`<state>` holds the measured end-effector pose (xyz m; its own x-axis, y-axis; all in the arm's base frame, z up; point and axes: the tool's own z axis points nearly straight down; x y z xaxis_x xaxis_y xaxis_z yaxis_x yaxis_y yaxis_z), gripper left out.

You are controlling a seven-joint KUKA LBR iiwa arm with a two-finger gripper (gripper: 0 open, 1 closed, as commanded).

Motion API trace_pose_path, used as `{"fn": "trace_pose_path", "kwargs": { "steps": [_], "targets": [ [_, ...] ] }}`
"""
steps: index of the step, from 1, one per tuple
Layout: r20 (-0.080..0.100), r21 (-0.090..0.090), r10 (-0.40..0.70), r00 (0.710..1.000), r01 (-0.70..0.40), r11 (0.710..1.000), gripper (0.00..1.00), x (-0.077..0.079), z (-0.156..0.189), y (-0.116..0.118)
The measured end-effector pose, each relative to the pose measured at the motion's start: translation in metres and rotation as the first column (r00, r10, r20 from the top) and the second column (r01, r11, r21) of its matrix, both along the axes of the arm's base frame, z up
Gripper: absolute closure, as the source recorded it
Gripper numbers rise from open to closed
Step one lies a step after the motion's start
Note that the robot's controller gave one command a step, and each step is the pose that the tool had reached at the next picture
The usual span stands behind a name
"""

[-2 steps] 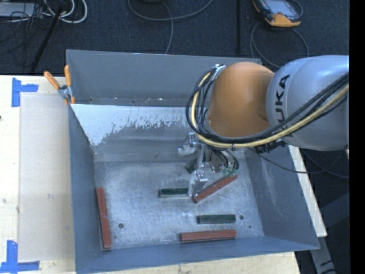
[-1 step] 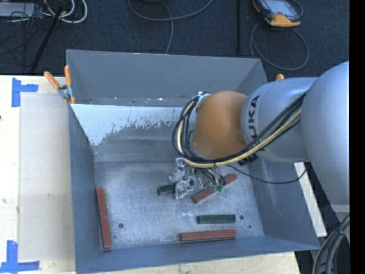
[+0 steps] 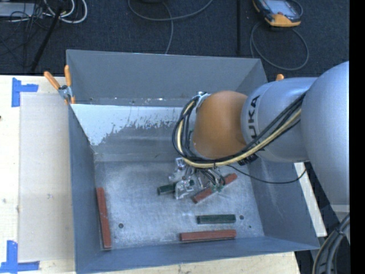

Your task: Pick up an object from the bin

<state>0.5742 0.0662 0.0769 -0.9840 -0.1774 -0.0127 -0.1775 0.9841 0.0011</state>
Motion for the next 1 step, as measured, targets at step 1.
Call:
{"fn": "trace_pose_path", "kwargs": {
  "steps": [1],
  "targets": [
    [-0.011,-0.002,0.093,0.996,-0.093,0.996,1.0,0.0013,0.1294,-0.0169]
  ]
}}
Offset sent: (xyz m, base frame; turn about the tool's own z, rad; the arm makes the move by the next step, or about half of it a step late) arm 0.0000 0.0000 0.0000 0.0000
